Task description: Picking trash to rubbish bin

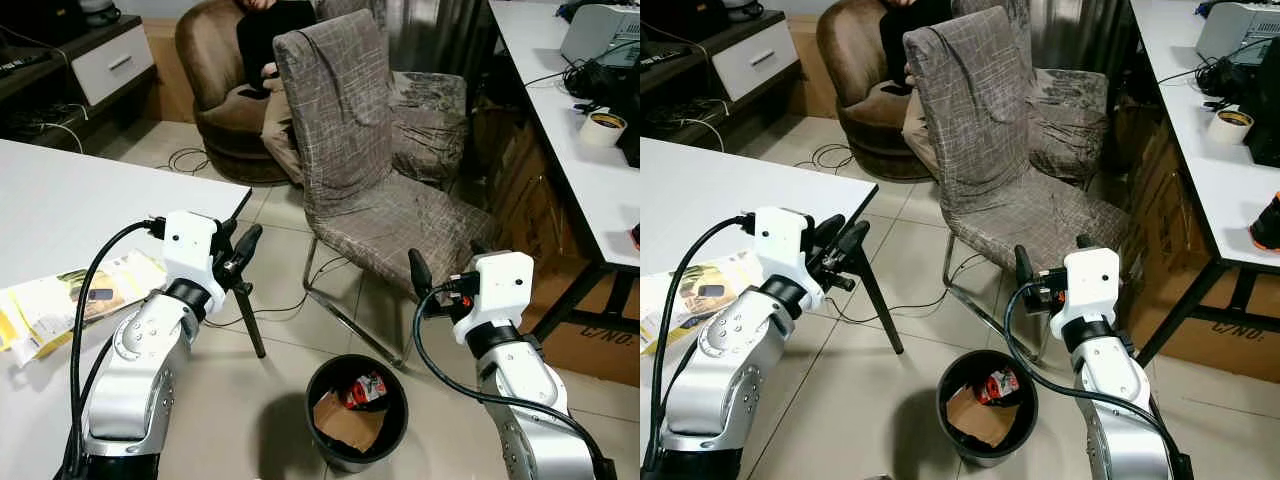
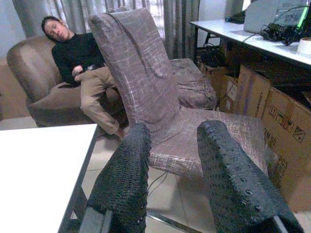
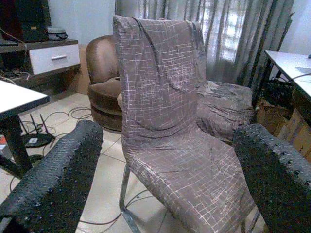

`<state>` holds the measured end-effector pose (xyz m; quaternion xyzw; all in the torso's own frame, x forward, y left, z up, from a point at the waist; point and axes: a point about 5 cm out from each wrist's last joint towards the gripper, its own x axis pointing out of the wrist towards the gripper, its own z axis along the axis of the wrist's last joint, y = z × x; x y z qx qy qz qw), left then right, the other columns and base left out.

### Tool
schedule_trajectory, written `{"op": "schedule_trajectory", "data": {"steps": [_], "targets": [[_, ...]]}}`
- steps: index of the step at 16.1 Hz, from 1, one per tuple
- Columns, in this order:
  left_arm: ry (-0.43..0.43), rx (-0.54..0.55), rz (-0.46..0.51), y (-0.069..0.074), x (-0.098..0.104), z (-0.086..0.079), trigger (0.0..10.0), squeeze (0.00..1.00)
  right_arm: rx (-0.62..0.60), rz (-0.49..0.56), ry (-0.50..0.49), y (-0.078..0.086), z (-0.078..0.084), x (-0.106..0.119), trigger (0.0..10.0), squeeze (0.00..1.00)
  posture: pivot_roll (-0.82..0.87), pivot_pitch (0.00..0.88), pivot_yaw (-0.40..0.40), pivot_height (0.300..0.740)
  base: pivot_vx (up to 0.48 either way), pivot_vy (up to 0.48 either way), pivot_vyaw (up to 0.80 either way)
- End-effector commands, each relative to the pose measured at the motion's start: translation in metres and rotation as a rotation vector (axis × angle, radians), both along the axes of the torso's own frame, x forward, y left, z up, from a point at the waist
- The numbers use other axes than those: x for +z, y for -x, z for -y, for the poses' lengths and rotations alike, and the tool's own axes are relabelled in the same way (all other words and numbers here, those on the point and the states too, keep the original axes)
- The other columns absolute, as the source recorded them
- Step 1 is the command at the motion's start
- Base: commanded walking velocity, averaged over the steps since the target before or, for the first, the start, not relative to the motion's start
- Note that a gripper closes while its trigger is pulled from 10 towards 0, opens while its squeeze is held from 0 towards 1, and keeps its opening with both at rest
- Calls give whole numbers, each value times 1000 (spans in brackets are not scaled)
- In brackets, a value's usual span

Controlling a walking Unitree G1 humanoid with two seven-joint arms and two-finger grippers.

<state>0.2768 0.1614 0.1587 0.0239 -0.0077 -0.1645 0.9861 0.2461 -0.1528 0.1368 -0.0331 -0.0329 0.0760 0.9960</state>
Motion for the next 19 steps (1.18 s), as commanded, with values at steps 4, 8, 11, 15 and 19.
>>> {"op": "schedule_trajectory", "data": {"steps": [4, 8, 11, 15, 19], "targets": [[-4, 20, 29, 7, -3, -1, 10000, 0, 1, 42, -15, 1, 0, -1, 10000, 0, -68, 0, 53, 740, -130, 0, 0], [-6, 19, 29, 9, -5, 0, 10000, 0, 8, 46, -19, 1, -1, -2, 10000, 0, -67, 0, 52, 740, -285, 0, 0], [-6, 19, 35, 9, -4, 0, 10000, 0, 14, 49, -20, 0, -2, -2, 10000, 0, -67, 0, 50, 740, -295, 0, 0], [-12, 21, 38, 9, -3, -2, 10000, 0, 15, 50, -26, -1, -3, -1, 10000, 0, -60, 0, 49, 740, -295, 0, 0], [-21, 28, 44, 9, -1, -4, 10000, 0, 22, 45, -38, -1, -6, -2, 10000, 0, -55, 0, 49, 740, -295, 0, 0]]}}
